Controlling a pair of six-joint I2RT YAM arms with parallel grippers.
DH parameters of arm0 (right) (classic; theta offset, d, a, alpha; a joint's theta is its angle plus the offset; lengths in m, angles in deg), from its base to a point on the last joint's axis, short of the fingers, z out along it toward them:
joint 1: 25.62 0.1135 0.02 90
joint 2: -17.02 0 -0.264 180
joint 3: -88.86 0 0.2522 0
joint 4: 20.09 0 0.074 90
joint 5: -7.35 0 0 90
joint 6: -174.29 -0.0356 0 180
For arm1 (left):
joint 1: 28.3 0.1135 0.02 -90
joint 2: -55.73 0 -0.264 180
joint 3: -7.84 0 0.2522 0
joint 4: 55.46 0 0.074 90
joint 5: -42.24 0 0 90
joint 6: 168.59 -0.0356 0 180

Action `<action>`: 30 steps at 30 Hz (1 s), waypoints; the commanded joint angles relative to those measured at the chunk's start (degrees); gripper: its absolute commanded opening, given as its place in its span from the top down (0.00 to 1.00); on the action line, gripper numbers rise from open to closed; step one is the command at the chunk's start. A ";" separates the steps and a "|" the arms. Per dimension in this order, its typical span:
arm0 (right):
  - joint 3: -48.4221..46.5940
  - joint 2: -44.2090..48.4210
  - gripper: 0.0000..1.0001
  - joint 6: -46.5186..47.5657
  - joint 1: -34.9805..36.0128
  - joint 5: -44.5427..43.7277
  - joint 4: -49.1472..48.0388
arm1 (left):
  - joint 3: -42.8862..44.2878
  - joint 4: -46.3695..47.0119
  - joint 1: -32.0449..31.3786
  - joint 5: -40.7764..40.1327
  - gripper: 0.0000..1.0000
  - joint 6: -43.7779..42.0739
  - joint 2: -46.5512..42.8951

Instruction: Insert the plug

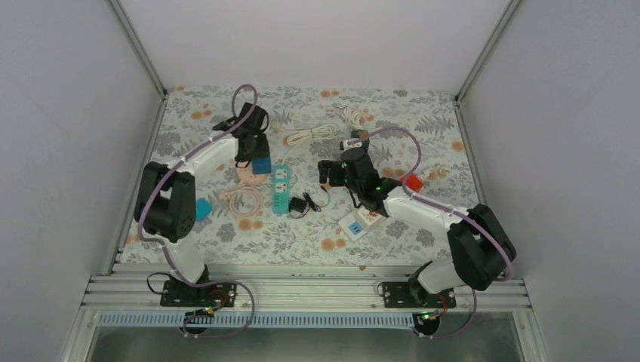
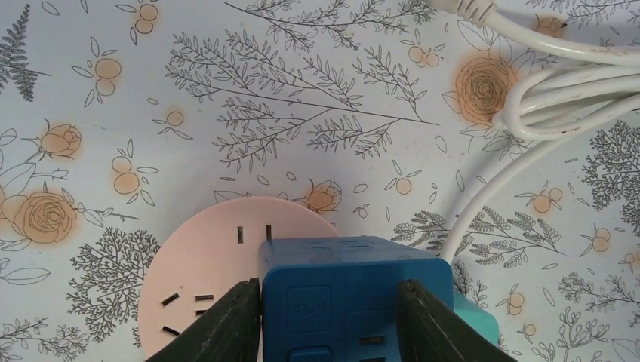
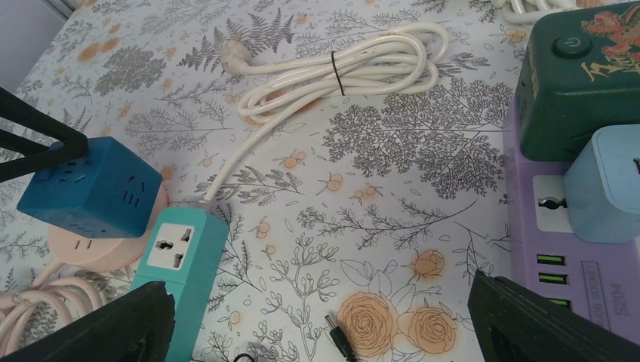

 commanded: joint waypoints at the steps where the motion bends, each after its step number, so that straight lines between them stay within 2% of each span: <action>1: 0.25 -1.06 0.00 -0.67 -0.42 -0.82 -0.85 | -4.48 -3.12 0.10 2.96 0.53 0.99 0.03; 6: 0.14 -1.17 0.00 -0.44 -0.42 -0.81 -0.82 | -6.79 -2.15 0.38 7.61 0.43 4.38 -1.99; 11: 0.18 -1.17 0.00 -0.45 -0.42 -0.66 -0.91 | -11.47 3.87 0.80 16.54 0.47 8.85 -4.28; 16: 0.18 -1.00 0.00 -0.30 -0.42 -0.54 -0.93 | -12.15 4.74 2.21 15.72 0.48 10.15 -5.46; 20: 0.27 -0.93 0.00 -0.21 -0.42 -0.38 -0.94 | -13.01 7.82 3.95 20.05 0.47 9.77 -6.66; 23: 0.26 -0.90 0.00 -0.14 -0.42 0.01 -1.02 | -9.64 3.85 4.17 14.97 0.35 7.90 -7.38; 26: 0.27 -0.82 0.00 -0.04 -0.42 0.12 -1.06 | -7.96 -0.63 5.64 8.61 0.19 7.26 -10.19; 30: 0.33 -0.73 0.00 0.01 -0.42 0.39 -1.21 | -12.34 -4.56 9.46 1.52 0.09 10.54 -16.58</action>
